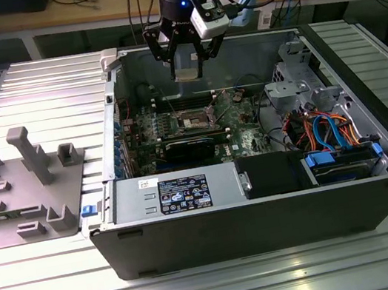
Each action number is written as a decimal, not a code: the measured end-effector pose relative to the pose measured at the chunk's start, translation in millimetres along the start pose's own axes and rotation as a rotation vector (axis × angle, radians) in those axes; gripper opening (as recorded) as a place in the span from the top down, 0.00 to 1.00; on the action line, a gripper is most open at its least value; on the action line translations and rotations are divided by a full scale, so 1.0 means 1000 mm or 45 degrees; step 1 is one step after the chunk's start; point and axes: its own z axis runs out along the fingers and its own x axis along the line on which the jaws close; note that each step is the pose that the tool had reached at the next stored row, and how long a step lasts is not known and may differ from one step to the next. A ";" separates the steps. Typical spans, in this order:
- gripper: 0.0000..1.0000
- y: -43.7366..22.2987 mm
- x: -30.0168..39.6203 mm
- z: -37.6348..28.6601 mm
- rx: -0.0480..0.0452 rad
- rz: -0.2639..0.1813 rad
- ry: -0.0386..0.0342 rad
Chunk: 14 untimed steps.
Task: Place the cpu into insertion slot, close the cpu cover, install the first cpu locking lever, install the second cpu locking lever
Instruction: 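Place the cpu into insertion slot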
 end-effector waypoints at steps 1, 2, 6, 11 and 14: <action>0.46 0.0000 0.0000 0.0000 0.000 0.001 0.0000; 0.46 0.0000 0.0000 0.0000 0.000 0.001 0.0000; 0.46 0.0000 0.0000 0.0000 0.000 0.004 0.0000; 0.46 0.0000 0.0000 0.0000 0.000 0.008 -0.0001; 0.46 0.0000 0.0000 0.0000 0.000 0.010 -0.0001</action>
